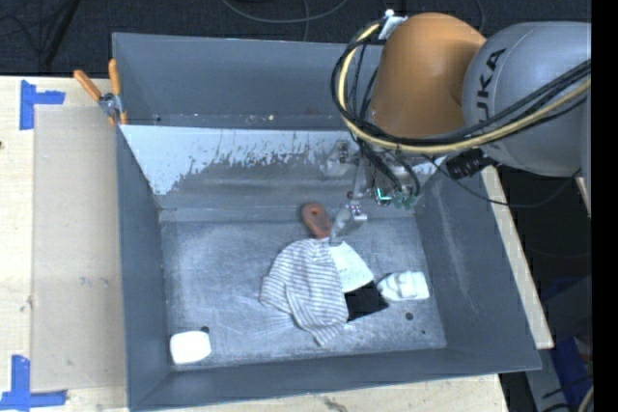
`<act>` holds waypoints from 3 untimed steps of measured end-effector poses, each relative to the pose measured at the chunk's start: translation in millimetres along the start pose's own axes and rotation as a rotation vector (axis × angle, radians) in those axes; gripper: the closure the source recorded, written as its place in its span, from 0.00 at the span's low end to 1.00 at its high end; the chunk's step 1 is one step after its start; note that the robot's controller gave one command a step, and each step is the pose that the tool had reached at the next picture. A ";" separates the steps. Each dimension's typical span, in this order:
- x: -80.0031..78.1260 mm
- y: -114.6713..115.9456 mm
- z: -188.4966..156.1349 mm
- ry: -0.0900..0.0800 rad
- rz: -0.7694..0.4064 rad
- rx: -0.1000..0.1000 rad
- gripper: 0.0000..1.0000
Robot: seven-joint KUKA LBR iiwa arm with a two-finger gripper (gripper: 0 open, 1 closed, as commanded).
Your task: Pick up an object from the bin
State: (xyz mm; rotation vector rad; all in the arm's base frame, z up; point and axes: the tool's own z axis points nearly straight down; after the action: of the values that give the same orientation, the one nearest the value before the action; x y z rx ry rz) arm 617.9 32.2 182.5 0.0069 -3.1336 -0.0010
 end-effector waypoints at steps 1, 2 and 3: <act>-1.6 -0.1 -4.2 -0.007 0.000 0.000 0.00; 2.7 1.6 46.5 -0.013 -0.058 0.001 0.00; 8.5 3.3 81.7 -0.009 -0.178 0.001 1.00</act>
Offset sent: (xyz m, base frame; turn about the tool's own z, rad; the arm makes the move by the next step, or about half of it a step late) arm -0.0113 0.0018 -0.1078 -0.1251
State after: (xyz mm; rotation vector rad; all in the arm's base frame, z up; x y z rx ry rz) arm 608.7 35.5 100.9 0.2869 -3.1299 -0.0012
